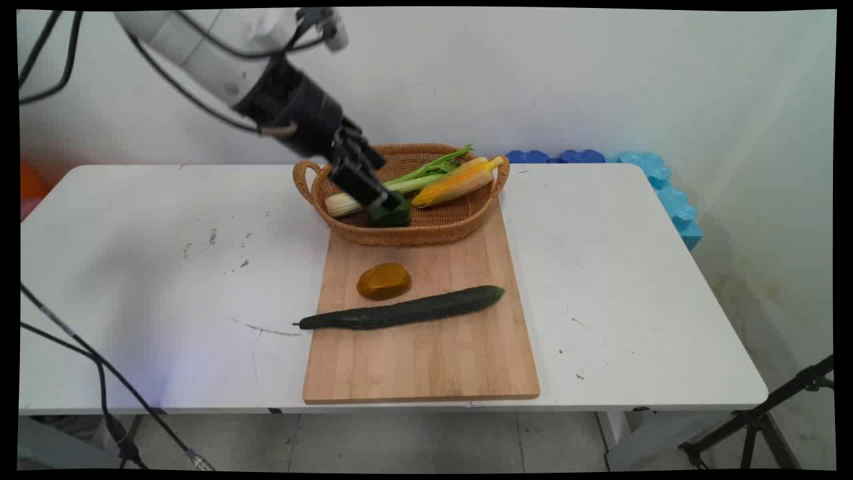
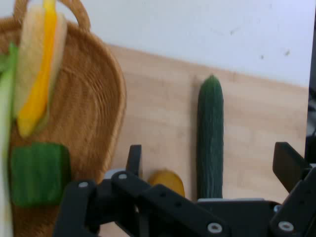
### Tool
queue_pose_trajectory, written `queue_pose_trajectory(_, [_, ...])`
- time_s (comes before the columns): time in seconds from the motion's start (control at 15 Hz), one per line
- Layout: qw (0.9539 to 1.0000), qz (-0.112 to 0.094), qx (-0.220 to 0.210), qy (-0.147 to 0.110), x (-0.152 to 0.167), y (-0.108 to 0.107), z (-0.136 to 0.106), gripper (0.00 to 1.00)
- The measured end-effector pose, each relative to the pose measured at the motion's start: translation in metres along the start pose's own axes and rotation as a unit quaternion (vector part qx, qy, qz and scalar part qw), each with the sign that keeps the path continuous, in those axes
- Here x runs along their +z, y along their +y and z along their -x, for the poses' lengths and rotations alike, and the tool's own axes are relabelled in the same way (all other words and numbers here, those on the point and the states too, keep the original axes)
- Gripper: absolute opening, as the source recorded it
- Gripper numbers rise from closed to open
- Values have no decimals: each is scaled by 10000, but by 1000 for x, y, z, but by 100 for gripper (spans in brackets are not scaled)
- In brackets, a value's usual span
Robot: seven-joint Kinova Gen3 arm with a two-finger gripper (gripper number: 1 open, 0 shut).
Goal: Pick up the cucumber from the cutting board
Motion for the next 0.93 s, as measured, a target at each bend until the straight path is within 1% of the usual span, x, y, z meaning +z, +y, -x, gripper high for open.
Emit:
queue_pose_trajectory(0.27, [9999,-11,11,-161,24,2,28,100])
queue_pose_trajectory(0.47, [9996,24,57,-266,55,3,50,100])
queue_pose_trajectory(0.67, [9995,113,159,-264,89,7,59,100])
queue_pose_trajectory(0.93, [9990,183,279,-290,131,14,60,100])
